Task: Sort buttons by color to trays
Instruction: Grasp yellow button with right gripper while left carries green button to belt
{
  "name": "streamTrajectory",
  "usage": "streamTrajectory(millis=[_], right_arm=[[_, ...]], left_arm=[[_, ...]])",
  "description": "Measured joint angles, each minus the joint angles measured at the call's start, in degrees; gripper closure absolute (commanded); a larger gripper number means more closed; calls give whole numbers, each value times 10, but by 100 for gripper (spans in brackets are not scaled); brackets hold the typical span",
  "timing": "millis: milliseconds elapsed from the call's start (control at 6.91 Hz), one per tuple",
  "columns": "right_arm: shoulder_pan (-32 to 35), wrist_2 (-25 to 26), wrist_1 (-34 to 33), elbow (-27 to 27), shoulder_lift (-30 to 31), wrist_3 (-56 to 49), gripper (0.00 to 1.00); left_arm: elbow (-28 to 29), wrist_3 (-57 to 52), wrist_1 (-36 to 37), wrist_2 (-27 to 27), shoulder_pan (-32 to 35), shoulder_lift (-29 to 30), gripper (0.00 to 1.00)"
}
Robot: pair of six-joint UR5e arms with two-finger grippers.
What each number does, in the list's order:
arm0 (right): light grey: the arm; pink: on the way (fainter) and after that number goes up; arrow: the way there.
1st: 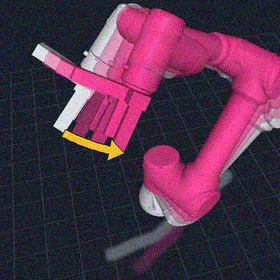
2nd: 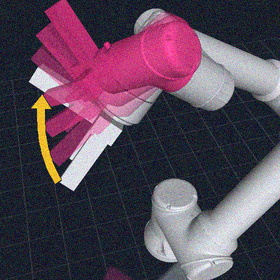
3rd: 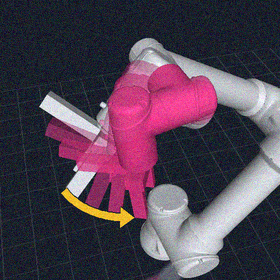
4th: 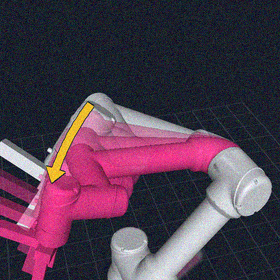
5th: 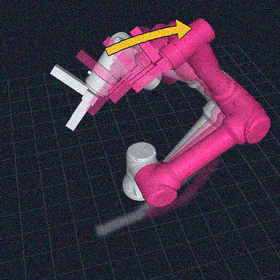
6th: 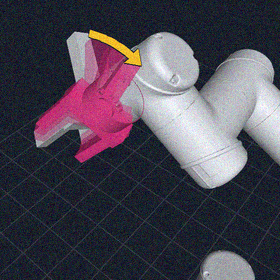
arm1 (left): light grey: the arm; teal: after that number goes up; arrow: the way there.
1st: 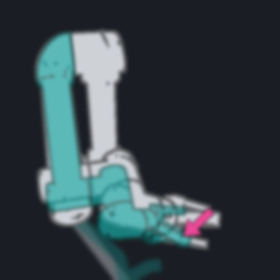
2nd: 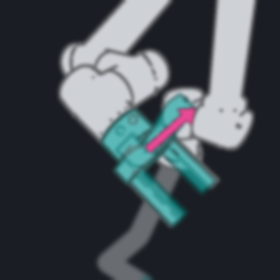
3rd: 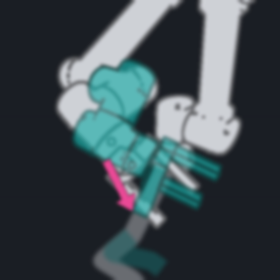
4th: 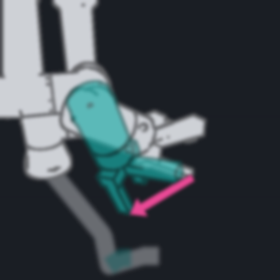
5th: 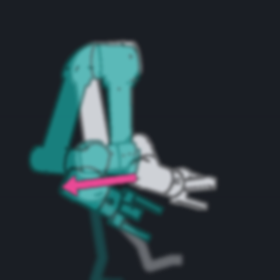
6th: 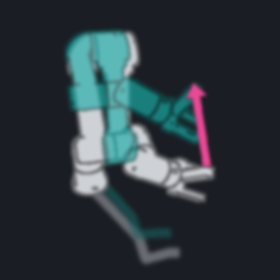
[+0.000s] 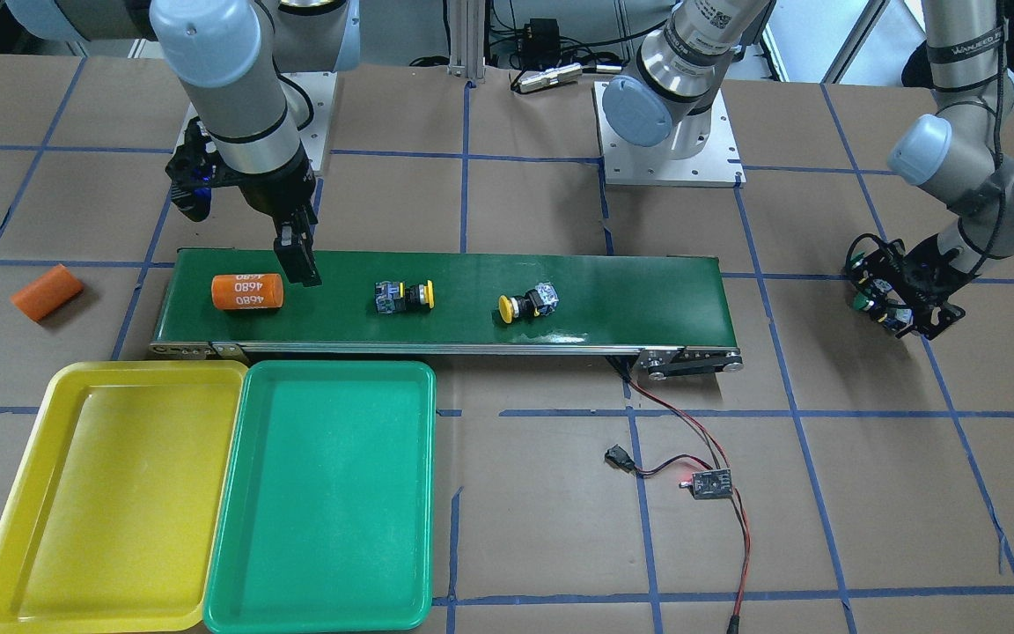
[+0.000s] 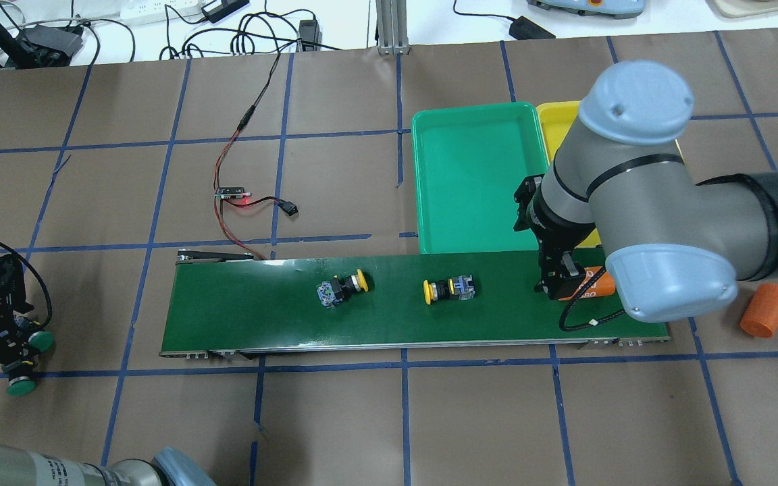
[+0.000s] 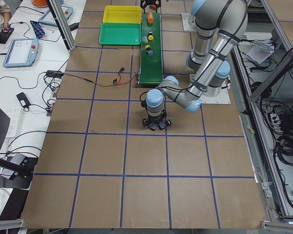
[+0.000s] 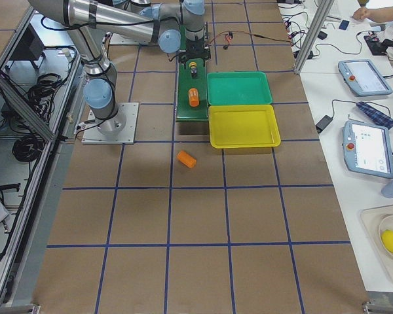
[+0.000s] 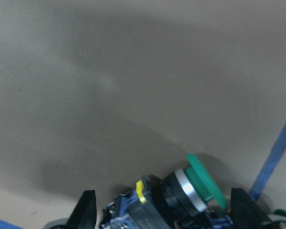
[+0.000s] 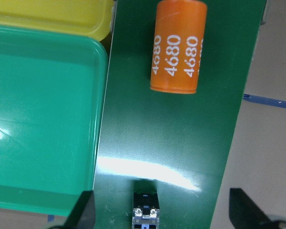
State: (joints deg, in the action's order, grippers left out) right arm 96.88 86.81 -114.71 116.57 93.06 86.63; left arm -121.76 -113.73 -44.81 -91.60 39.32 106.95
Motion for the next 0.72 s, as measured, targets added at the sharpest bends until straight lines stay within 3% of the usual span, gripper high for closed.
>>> streamTrajectory(millis=[289,434,723], right_arm=[[20,0,-58,17,-38,16,0],[23,0,-67,19,-59,19,0],[24,-1,-80,20,-85,21,0]], left_arm=[[5,0,6,7,5,5,78],[6,-2,7,14,9,5,88],[11,-3,4,17,20,2,90]])
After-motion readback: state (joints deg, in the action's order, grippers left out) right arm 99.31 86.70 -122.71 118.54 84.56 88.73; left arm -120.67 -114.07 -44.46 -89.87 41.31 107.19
